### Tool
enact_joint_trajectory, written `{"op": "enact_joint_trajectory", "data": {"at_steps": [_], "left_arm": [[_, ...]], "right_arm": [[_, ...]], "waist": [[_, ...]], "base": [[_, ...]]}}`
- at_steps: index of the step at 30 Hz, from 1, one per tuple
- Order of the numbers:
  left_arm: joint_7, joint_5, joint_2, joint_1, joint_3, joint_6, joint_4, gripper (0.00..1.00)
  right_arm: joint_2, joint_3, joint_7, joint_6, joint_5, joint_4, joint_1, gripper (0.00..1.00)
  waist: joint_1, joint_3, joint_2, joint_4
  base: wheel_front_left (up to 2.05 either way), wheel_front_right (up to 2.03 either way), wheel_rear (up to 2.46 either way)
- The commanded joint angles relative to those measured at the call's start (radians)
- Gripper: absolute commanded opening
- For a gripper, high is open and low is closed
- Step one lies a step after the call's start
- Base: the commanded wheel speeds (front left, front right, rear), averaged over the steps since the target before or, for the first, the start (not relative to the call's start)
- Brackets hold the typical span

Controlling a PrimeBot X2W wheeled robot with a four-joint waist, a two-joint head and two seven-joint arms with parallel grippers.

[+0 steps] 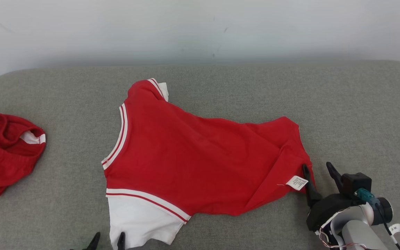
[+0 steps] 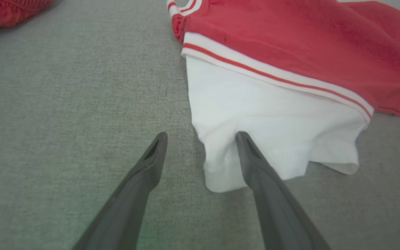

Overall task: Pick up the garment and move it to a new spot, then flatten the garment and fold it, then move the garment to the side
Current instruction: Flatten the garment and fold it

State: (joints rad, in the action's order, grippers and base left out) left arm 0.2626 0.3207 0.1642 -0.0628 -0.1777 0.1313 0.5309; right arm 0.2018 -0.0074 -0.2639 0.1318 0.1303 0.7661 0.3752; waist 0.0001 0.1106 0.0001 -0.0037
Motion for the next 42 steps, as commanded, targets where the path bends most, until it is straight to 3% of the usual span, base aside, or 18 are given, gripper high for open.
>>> {"op": "enact_joint_trajectory", "data": {"at_steps": [1,7,8,9,10,11,12,13,19,31,42], "left_arm": [[0.003,0.016,0.002,-0.014,-0.004,-0.001,0.009,1.00],[0.003,0.075,0.001,-0.049,-0.052,-0.001,0.082,1.00],[0.002,0.087,0.000,-0.057,-0.060,-0.001,0.092,1.00],[0.002,0.097,-0.003,-0.063,-0.071,-0.001,0.109,1.00],[0.002,0.110,-0.004,-0.069,-0.088,-0.001,0.123,1.00],[-0.001,0.119,-0.003,-0.079,-0.104,-0.001,0.139,0.80],[-0.003,0.131,-0.004,-0.088,-0.120,0.000,0.150,0.24],[-0.003,0.143,-0.006,-0.096,-0.131,0.001,0.159,0.00],[-0.001,0.180,0.004,-0.103,-0.131,0.000,0.154,0.00],[0.003,0.102,-0.014,0.044,0.014,-0.001,-0.108,0.00],[0.003,0.066,-0.034,0.112,0.042,-0.001,-0.163,0.00]], "right_arm": [[-0.006,0.004,0.000,-0.002,0.004,0.008,0.008,1.00],[-0.017,0.033,0.000,-0.002,0.015,0.083,0.045,1.00],[-0.018,0.036,0.000,-0.002,0.018,0.093,0.053,0.87],[-0.021,0.041,0.000,-0.002,0.021,0.108,0.056,0.52],[-0.022,0.042,0.000,-0.002,0.025,0.117,0.062,0.28],[-0.021,0.041,0.000,-0.002,0.026,0.118,0.070,0.05],[-0.021,0.038,0.000,-0.002,0.027,0.120,0.075,0.00],[-0.022,0.037,0.000,-0.002,0.030,0.119,0.076,0.00],[-0.019,0.038,0.000,-0.002,0.043,0.057,0.036,0.00],[0.001,0.037,-0.001,-0.002,0.104,-0.248,-0.203,0.00],[-0.015,0.016,-0.001,-0.002,0.122,-0.297,-0.278,0.00]], "waist": [[-0.0001,0.002,-0.0001,0.002],[-0.0001,0.006,-0.0001,0.007],[-0.0001,0.007,-0.0001,0.008],[-0.0001,0.008,-0.0001,0.008],[-0.0001,0.011,-0.0001,0.010],[-0.0001,0.012,-0.0001,0.011],[-0.0001,0.013,-0.0001,0.013],[-0.0001,0.014,-0.0001,0.015],[-0.0001,-0.001,-0.0001,0.021],[-0.0001,-0.028,-0.0001,0.022],[-0.0001,-0.048,-0.0001,0.008]], "base": [[0.00,0.00,0.00],[0.00,0.00,0.00],[0.00,0.00,0.00],[0.00,0.00,0.00],[0.00,0.00,0.00],[0.00,0.00,0.00],[0.00,0.00,0.00],[0.00,0.00,0.00],[0.00,0.00,0.00],[0.00,0.00,0.00],[0.00,0.00,0.00]]}}
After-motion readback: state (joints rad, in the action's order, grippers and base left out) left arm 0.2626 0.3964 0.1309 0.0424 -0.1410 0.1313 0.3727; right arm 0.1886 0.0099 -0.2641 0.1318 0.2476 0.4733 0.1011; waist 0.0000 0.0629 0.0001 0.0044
